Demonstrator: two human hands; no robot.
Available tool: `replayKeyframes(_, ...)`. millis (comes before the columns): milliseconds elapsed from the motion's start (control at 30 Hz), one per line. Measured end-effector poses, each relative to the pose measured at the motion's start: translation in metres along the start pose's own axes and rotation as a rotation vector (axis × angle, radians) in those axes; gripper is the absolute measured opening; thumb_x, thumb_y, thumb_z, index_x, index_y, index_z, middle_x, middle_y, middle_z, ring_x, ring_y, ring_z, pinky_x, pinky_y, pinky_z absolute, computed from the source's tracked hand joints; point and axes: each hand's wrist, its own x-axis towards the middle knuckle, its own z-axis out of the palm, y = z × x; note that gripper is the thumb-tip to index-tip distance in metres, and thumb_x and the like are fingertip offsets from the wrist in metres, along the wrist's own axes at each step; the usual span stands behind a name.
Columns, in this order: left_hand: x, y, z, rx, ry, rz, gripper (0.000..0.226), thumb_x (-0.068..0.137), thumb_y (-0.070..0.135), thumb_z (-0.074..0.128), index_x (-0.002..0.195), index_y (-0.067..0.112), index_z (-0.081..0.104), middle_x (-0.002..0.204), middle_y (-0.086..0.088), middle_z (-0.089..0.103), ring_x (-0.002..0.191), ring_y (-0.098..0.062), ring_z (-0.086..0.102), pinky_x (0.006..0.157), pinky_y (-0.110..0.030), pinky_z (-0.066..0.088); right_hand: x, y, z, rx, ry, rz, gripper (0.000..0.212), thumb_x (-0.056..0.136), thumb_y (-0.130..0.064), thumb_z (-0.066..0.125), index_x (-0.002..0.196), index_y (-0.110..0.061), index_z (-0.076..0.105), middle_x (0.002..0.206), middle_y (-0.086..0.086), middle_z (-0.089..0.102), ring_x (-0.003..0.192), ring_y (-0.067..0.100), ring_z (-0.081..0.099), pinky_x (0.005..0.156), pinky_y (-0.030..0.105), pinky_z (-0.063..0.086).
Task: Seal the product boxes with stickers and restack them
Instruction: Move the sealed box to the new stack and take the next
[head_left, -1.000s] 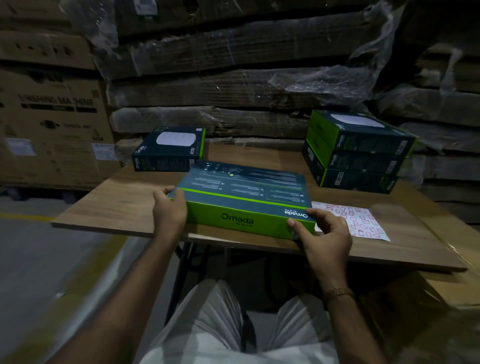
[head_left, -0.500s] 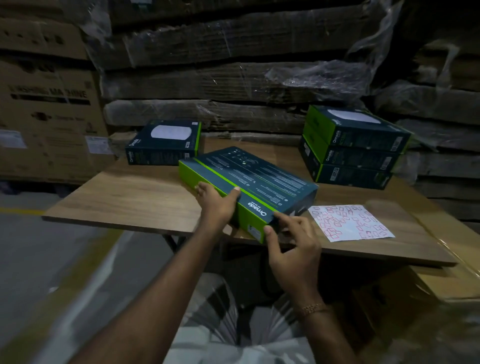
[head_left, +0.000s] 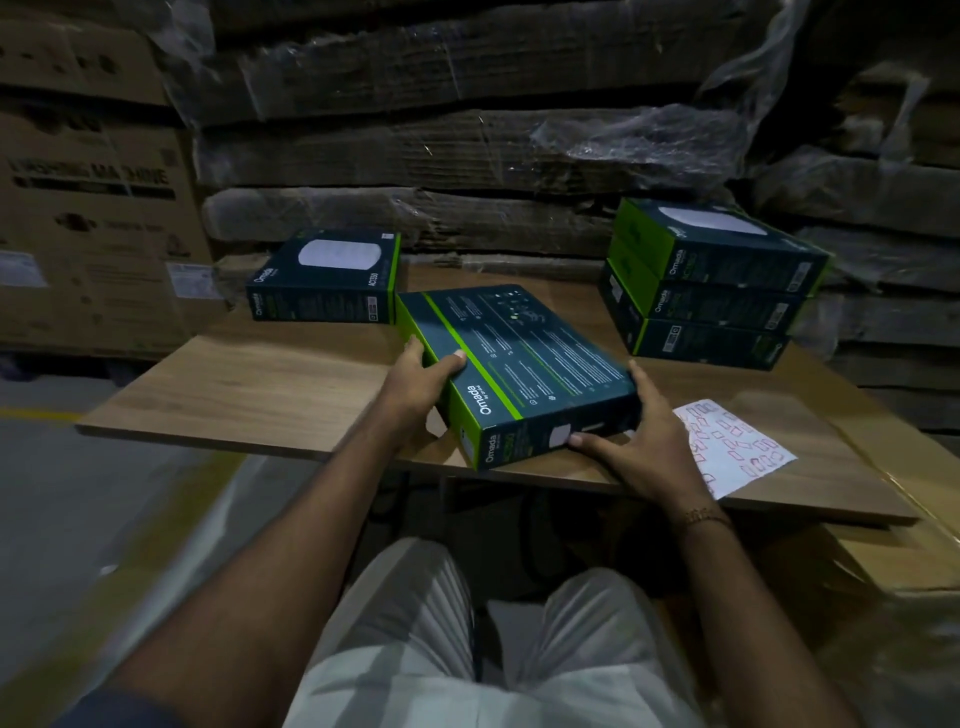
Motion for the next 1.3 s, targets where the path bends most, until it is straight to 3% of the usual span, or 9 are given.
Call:
replayKeyframes(167,-0.031,0.012,0.005,0.079,0.125,0.134,0.067,0.081,0.079,0.070,0.125,0.029,0.070,0.118,0.007,0.079,0.110,-0.014,0.076,0.101,-0.050,0.061,-0.001,-0.010,0.004,-0.051,0.056,-0.034,0.133,0.055,-0.072,0.094,0.165,-0.030,0.032,0.156,0.006,0.055,0.142,0.029,0.052,0.117,0.056,0.044)
replayKeyframes(300,-0.041,0.018,0.007,0.172,0.173,0.142,0.103,0.077,0.091,0.068,0.154,0.024,0.056,0.143,0.001,0.069,0.130,-0.012,0.065,0.112,-0.044,0.054,0.006,-0.021,0.011,-0.177,0.112,-0.077,0.123,0.052,-0.084,0.087,0.152,-0.029,0.042,0.143,0.002,0.062,0.131,0.028,0.058,0.109,0.054,0.047)
replayKeyframes(400,-0.050,0.025,0.007,0.255,0.212,0.236,0.092,0.081,0.077,0.075,0.151,0.019,0.061,0.163,0.000,0.050,0.142,-0.009,0.052,0.116,-0.038,0.048,0.010,-0.035,0.023,-0.266,0.139,-0.086,0.116,0.052,-0.093,0.078,0.141,-0.026,0.044,0.132,0.003,0.062,0.122,0.029,0.060,0.103,0.051,0.051)
replayKeyframes(533,-0.055,0.023,0.006,0.361,0.104,0.296,0.094,0.070,0.074,0.087,0.148,0.029,0.063,0.172,0.009,0.034,0.148,-0.009,0.042,0.116,-0.034,0.044,0.006,-0.044,0.038,-0.329,0.210,-0.106,0.110,0.057,-0.096,0.072,0.134,-0.022,0.043,0.120,0.004,0.060,0.111,0.030,0.061,0.094,0.046,0.054)
replayKeyframes(600,-0.055,0.021,0.006,0.430,0.083,0.310,0.098,0.064,0.072,0.092,0.148,0.030,0.064,0.173,0.011,0.031,0.149,-0.009,0.041,0.117,-0.035,0.045,0.004,-0.042,0.037,-0.303,0.217,-0.117,0.107,0.058,-0.093,0.073,0.133,-0.023,0.043,0.120,0.003,0.059,0.111,0.029,0.061,0.091,0.045,0.055)
replayKeyframes(733,-0.053,0.021,0.010,0.472,0.124,0.352,0.086,0.073,0.056,0.094,0.148,0.027,0.064,0.174,0.006,0.031,0.149,-0.011,0.042,0.115,-0.028,0.043,0.000,-0.036,0.036,-0.213,0.242,-0.147,0.096,0.066,-0.084,0.079,0.133,-0.023,0.046,0.124,0.003,0.061,0.115,0.027,0.061,0.092,0.043,0.056)
replayKeyframes(967,-0.053,0.021,0.012,0.467,0.155,0.391,0.084,0.076,0.055,0.092,0.149,0.025,0.063,0.175,0.003,0.029,0.142,-0.005,0.042,0.106,-0.021,0.045,0.000,-0.032,0.038,-0.198,0.284,-0.186,0.077,0.085,-0.078,0.067,0.135,-0.022,0.047,0.124,0.003,0.063,0.112,0.025,0.063,0.084,0.043,0.059)
replayKeyframes(1167,-0.048,0.020,0.011,0.413,0.164,0.369,0.080,0.072,0.057,0.095,0.143,0.030,0.069,0.174,-0.003,0.031,0.148,-0.016,0.047,0.114,-0.032,0.048,0.000,-0.029,0.039,-0.199,0.304,-0.194,0.070,0.092,-0.074,0.061,0.136,-0.020,0.051,0.124,0.003,0.065,0.112,0.026,0.064,0.084,0.044,0.059)
replayKeyframes(1300,-0.046,0.019,0.009,0.367,0.075,0.338,0.083,0.070,0.059,0.095,0.144,0.037,0.065,0.176,0.009,0.025,0.151,-0.017,0.041,0.116,-0.042,0.049,-0.001,-0.028,0.038,-0.168,0.308,-0.195,0.070,0.092,-0.071,0.066,0.138,-0.020,0.051,0.125,0.004,0.066,0.113,0.026,0.064,0.086,0.043,0.058)
